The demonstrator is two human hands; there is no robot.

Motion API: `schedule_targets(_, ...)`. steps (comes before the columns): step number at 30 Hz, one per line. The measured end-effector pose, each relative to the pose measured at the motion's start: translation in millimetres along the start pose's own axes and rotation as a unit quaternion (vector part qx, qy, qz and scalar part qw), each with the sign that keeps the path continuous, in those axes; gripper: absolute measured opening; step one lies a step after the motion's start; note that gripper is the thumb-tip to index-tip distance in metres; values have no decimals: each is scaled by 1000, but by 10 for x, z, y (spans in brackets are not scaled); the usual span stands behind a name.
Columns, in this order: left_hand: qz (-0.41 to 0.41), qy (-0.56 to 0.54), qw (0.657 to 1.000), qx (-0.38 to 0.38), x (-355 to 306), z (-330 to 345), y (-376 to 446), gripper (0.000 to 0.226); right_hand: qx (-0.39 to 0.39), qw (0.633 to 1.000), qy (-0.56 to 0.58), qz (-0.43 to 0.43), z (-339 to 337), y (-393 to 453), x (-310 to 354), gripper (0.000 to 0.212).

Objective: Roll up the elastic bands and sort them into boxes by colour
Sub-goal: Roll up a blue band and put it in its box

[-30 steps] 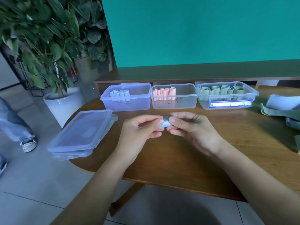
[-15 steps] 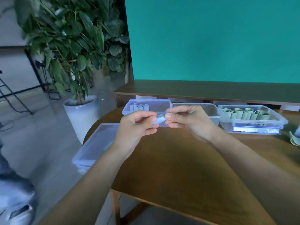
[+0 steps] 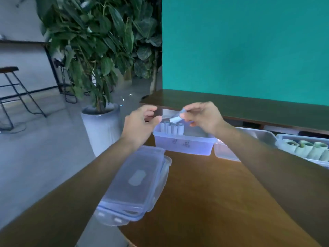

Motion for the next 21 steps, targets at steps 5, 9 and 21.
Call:
schedule_targets(5, -16, 90, 995, 36, 248, 147, 241, 27, 54, 990, -129, 6, 324, 290, -168, 24)
schedule_targets(9, -29, 114, 991, 65, 371, 248, 347, 17, 105, 969, -224, 22, 562, 422, -270, 13)
schedule_targets(21, -77, 93, 988, 91, 573, 390, 424, 15, 259, 907, -331, 13, 1066, 487, -495, 27)
Point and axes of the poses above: each hand's wrist, its own y-axis towards the middle knuckle, its own z-axis out of the palm, x = y × z, the point moved 6 cm from there along y, towards the middle knuckle, and after that the axes turned 6 degrees about -x, right-handed, at the moved point
